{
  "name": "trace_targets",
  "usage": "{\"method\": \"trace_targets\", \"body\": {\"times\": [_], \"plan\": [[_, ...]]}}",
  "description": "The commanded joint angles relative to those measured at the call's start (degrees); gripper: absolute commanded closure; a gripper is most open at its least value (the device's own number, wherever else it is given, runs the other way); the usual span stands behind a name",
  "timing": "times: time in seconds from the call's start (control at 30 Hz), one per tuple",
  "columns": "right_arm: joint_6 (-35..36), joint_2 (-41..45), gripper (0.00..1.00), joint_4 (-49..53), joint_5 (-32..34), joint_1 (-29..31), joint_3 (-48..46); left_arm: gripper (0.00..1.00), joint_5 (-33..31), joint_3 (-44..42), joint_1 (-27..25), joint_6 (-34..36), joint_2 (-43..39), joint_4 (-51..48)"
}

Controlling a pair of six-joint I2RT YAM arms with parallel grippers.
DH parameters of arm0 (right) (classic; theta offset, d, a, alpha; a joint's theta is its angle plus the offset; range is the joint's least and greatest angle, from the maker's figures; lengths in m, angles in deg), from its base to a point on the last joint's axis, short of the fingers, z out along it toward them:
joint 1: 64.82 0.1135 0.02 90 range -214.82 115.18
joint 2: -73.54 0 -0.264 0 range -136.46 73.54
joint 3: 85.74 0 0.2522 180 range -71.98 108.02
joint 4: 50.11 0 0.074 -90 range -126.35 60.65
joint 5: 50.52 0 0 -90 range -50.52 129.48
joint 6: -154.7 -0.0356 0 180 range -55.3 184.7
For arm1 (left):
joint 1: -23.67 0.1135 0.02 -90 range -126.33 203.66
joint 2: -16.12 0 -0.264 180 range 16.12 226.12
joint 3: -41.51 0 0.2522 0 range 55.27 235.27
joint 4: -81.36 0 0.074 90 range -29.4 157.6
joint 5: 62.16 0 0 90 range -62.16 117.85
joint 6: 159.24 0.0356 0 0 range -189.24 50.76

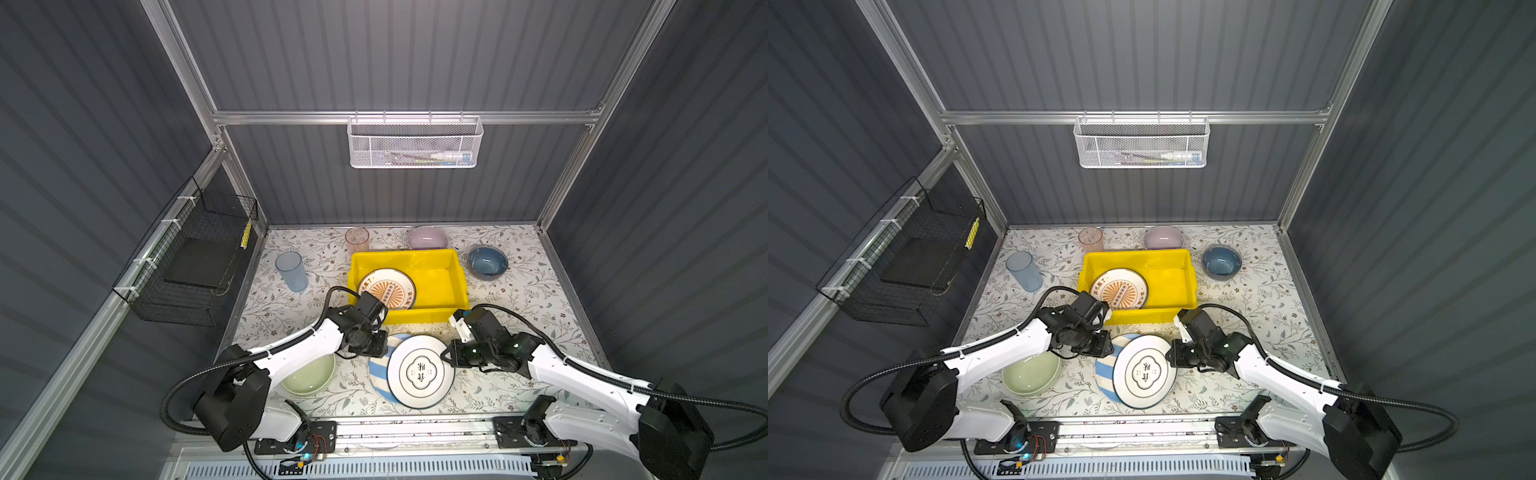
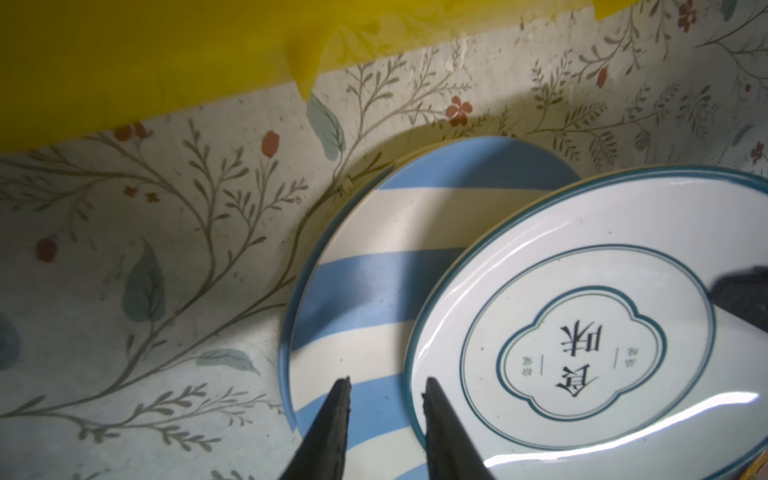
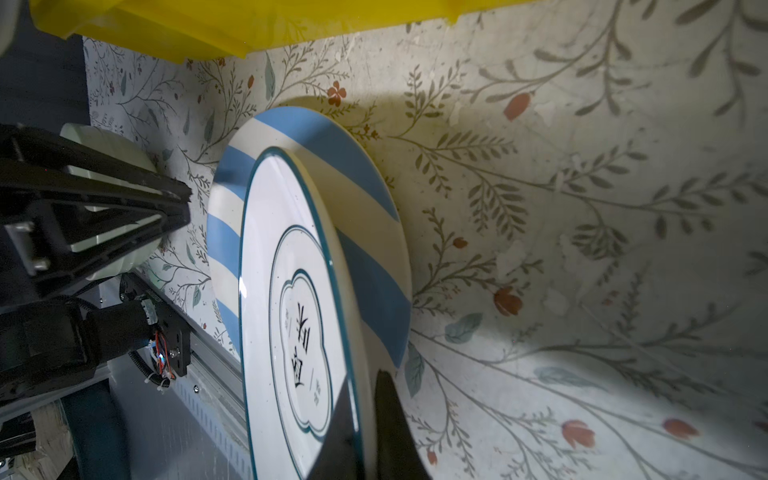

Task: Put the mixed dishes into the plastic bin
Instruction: 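Carry the white plate over the bin with right gripper while left moves to bin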

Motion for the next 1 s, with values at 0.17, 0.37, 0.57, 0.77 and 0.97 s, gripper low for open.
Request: {"method": "trace_targets", "body": {"times": [0.17,0.37,0.57,0.77,0.97], "plan": [[4.3,1.5,0.99,9.7,2.1,-0.2,5.2,0.51,-8.0,6.1,-0.3,0.1,-3.1,-9.3],[7.0,2.2,1.0,15.3,3.4,-0.2,9.2,0.4,-12.7,9.2,0.0,-0.4,-4.8,-12.0],[9.8,2.3,1.0,20.8,3.8,-0.3,15.1,0.38,-14.0,11.1,2.0,0.3,-4.8,-13.2],[11.5,1.2,1.0,25.8,3.5,-0.6,23.2,0.38,-14.2,12.5,7.3,1.2,-6.3,-12.7],[12.8,-1.2,1.0,26.0,2.0,-1.7,28.9,0.37,-14.8,15.3,11.4,3.9,-6.8,-13.6]]}}
